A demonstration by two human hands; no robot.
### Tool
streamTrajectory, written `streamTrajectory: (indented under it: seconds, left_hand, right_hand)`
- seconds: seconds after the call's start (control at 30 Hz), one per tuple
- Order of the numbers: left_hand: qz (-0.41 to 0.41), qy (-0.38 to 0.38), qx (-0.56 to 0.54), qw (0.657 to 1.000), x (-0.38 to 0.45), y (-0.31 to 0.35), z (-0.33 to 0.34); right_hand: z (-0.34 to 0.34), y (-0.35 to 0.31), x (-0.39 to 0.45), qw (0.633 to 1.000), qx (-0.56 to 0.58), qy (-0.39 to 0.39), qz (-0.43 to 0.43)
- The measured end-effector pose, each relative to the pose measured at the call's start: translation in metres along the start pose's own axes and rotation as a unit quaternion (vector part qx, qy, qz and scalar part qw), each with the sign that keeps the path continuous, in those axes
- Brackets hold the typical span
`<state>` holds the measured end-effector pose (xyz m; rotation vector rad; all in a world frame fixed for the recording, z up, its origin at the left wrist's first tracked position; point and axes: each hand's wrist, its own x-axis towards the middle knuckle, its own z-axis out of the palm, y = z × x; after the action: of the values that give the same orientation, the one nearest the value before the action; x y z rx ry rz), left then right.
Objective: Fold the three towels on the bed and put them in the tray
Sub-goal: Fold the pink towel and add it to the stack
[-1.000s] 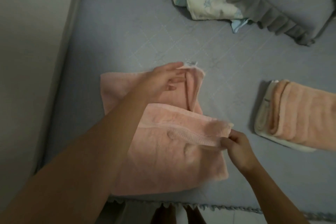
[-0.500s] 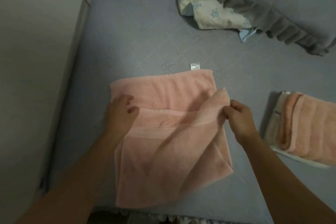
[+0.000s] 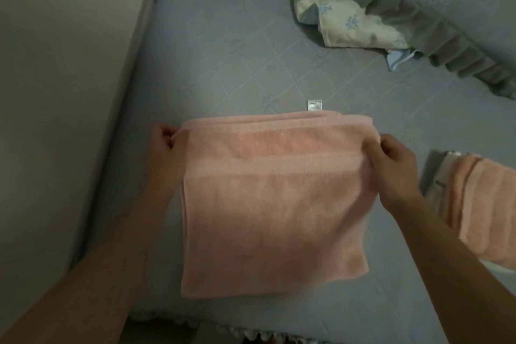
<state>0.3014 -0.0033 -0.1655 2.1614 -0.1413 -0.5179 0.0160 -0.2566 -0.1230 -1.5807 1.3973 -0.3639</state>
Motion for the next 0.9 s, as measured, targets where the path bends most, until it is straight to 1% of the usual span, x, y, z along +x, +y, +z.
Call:
streamTrajectory:
  seconds: [0.07, 0.13, 0.2, 0.27, 0.33, 0.4, 0.43, 0.53, 0.6, 0.67, 0.7, 0.8, 0.9]
  left_hand:
    - [0.000, 0.014, -0.005, 1.000, 0.013, -0.001, 0.003]
    - [-0.021, 0.003, 0.005, 1.000, 0.020, -0.006, 0.012]
    - [-0.046, 0.013, 0.003, 0.999, 0.023, -0.012, 0.017]
    - [-0.066, 0.011, 0.004, 0.998, 0.023, -0.016, 0.017]
    - [-0.083, -0.017, 0.025, 0.996, 0.019, -0.021, 0.014]
    - [-0.079, -0.034, 0.055, 0.995, 0.014, -0.021, 0.011]
    - [-0.068, -0.027, 0.061, 0.995, 0.013, -0.017, 0.010]
    - [-0.029, 0.016, 0.040, 0.999, 0.023, -0.002, 0.010]
    - [-0.022, -0.007, 0.068, 0.997, 0.031, 0.005, 0.012]
    - [-0.036, -0.053, 0.115, 0.991, 0.033, 0.001, 0.015]
    - [-0.043, -0.060, 0.121, 0.990, 0.030, -0.001, 0.017]
    - [-0.064, -0.022, 0.077, 0.995, 0.005, -0.008, 0.019]
    - [-0.116, -0.004, 0.063, 0.991, -0.041, -0.030, 0.013]
  right_hand:
    - [0.014, -0.002, 0.019, 1.000, -0.025, 0.005, -0.001]
    - [0.031, 0.001, 0.035, 0.996, -0.073, -0.023, 0.040]
    - [0.041, 0.012, 0.041, 0.988, -0.128, -0.040, 0.074]
    - [0.040, 0.025, 0.035, 0.980, -0.172, -0.041, 0.087]
    - [0.034, 0.038, 0.022, 0.974, -0.196, -0.055, 0.098]
    - [0.026, 0.047, 0.010, 0.966, -0.218, -0.079, 0.110]
    - [0.023, 0.048, 0.006, 0.963, -0.227, -0.091, 0.111]
    - [0.011, 0.053, -0.001, 0.967, -0.197, -0.114, 0.117]
    - [0.004, 0.056, -0.006, 0.971, -0.171, -0.114, 0.120]
    - [0.000, 0.068, -0.018, 0.964, -0.181, -0.137, 0.140]
    - [-0.002, 0.077, -0.028, 0.958, -0.190, -0.152, 0.155]
    - [-0.011, 0.108, -0.066, 0.939, -0.214, -0.170, 0.210]
    - [-0.027, 0.134, -0.112, 0.925, -0.205, -0.189, 0.256]
